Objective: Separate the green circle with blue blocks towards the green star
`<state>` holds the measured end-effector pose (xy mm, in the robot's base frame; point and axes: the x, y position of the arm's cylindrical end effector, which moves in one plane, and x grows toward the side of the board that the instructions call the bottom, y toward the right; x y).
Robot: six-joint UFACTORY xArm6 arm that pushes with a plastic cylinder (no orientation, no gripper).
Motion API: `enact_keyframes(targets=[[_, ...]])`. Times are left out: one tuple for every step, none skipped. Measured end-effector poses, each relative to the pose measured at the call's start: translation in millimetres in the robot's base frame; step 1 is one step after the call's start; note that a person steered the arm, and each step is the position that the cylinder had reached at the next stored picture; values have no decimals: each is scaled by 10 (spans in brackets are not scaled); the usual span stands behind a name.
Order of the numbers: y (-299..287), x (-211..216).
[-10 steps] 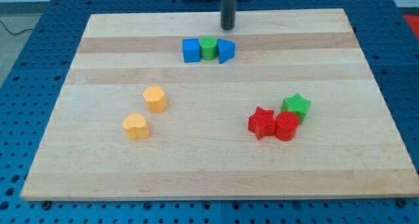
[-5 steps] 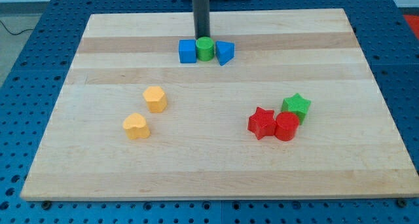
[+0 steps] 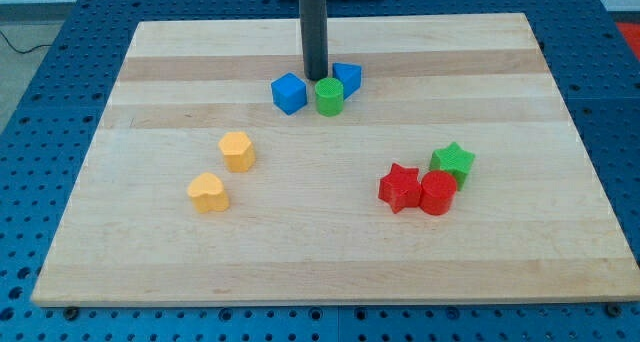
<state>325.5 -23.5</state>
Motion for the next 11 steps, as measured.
enact_keyframes(targets=[[55,441],[291,883],[350,1143],[350,1143],[462,1239],[573,1325],[466,1196],[465,1023],[785,1045],[918,1069],[962,1150]])
